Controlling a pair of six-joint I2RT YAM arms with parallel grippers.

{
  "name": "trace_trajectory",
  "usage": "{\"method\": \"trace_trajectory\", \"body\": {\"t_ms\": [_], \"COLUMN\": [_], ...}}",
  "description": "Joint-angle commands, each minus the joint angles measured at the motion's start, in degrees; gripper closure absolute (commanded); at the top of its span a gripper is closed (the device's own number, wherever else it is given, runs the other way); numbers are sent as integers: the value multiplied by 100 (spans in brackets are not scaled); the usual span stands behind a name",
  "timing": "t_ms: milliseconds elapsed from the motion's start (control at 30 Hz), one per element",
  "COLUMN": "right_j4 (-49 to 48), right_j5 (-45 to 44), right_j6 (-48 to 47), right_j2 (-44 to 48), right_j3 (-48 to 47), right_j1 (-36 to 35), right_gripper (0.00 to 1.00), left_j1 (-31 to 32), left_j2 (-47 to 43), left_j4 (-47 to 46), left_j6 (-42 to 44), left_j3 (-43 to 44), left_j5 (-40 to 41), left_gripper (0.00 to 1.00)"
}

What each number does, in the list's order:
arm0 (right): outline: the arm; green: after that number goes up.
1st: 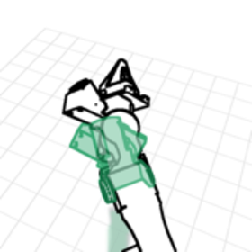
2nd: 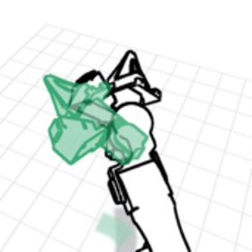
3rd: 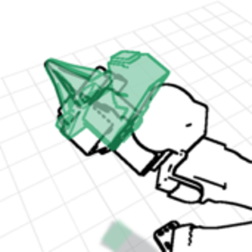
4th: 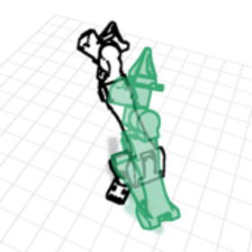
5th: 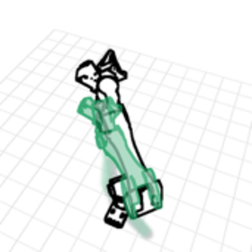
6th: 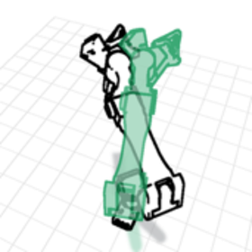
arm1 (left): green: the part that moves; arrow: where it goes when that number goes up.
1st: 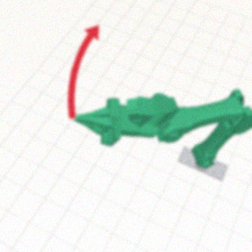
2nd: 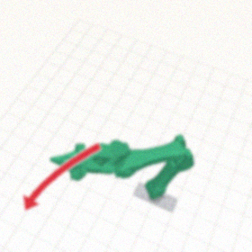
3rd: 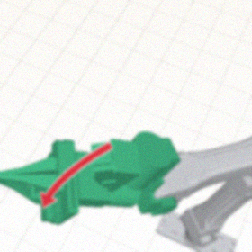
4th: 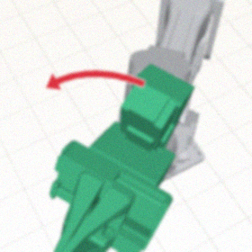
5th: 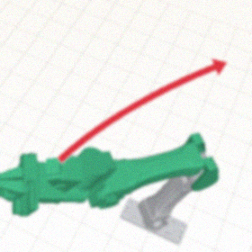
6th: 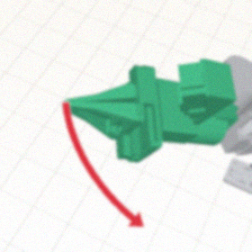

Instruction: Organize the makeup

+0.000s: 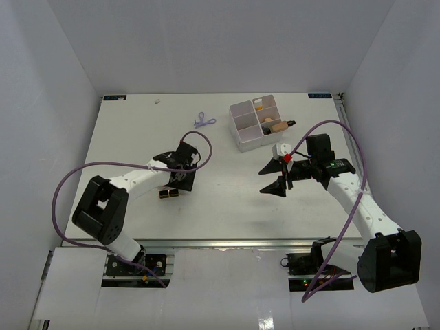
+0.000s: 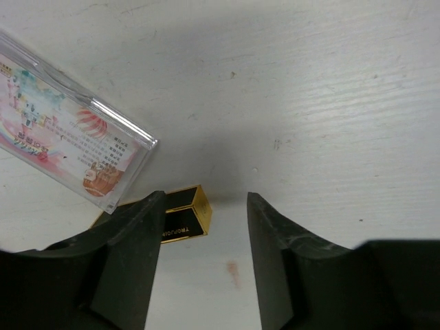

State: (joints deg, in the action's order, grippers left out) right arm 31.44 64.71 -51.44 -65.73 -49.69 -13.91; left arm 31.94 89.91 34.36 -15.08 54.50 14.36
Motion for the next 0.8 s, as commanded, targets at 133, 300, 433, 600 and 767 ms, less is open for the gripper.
{"method": "trace_trajectory", "body": {"t_ms": [133,300,433,600,767], "right_j4": [20,29,38,41,38], "right_j5": [255,273,281,296,322], "right_j6": [-50,-50,-50,-46,-50], "right_j2": [17,18,17,72,113], "right_j3": [39,39,39,39,47], "right_j1": [29,29,38,59,73], "right_gripper": [30,30,30,30,30], "left_j1": [-242,-392,-464,-513,-554], "left_j2": [-1685,-2195,-2190,-2243,-2290], "left_j4": [-311,57,394,714,782], "left_j6": [-2332,-4931,-6462,-7800,-8451], "left_j3": [-585,-1012,-1128,-1361,-1603], "left_j5": [-156,270,239,408,636], "left_gripper": [27,13,6,7,11]}}
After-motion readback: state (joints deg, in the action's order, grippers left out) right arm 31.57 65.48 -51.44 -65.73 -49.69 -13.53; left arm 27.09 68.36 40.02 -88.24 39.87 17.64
